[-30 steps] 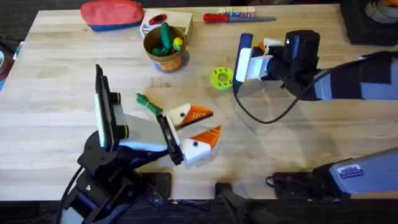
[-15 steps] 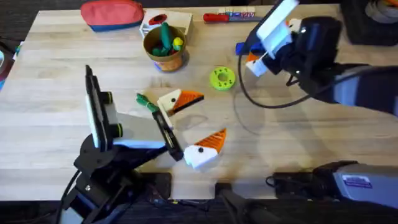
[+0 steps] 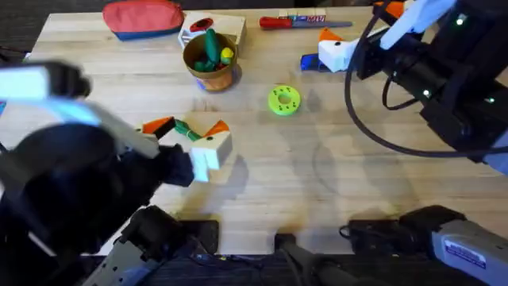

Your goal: Pick up the gripper from the table and insert it into the empty holder that is missing its gripper. Then pick up a screw, insert it into the mounting hole, and use the screwdriver to tighten it. Finally, clean up the table by picking up the vegetable and placing it into the bucket.

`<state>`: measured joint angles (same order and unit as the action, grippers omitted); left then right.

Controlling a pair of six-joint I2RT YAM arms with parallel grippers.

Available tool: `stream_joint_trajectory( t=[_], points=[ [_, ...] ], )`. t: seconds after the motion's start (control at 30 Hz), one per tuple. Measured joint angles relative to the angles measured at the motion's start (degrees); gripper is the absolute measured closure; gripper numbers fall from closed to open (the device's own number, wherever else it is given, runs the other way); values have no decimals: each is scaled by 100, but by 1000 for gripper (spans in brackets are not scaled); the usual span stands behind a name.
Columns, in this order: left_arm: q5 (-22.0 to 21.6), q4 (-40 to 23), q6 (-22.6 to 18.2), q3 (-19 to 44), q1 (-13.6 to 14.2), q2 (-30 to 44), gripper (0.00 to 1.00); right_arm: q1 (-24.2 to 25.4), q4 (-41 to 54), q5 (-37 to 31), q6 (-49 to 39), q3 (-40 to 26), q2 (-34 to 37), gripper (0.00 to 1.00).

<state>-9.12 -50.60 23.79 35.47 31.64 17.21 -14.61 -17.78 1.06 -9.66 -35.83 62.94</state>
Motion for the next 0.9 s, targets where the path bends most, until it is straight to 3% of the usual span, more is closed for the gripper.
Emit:
stream_joint_trajectory(
  t=[0.13, 0.23, 0.33, 0.4, 0.53, 0.7, 0.8, 0.9],
  points=[
    [-208, -311, 156, 622, 0, 1554, 6, -71, 16, 171, 427, 0, -35, 9],
    [-21, -235, 215, 1058, 0, 2530, 6, -136, 20, 206, 667, 0, -35, 10],
    [80, -405, 316, 1323, -13, 3219, 6, -234, 22, 237, 802, 0, -35, 10],
    [106, -522, 627, 1339, -154, 3520, 6, -306, 22, 248, 845, 0, -35, 11],
    [349, -686, 1449, 1337, -1051, 4267, 6, -468, 20, 263, 909, 0, -35, 10],
    [686, -640, 1989, 1339, -2263, 5272, 6, -654, 20, 291, 932, 0, -35, 10],
    [804, -446, 2169, 1337, -2699, 5750, 6, -707, 20, 291, 938, 0, -35, 10],
    [964, -170, 2269, 1337, -2833, 6148, 6, -713, 20, 291, 947, 0, -35, 10]
  ],
)
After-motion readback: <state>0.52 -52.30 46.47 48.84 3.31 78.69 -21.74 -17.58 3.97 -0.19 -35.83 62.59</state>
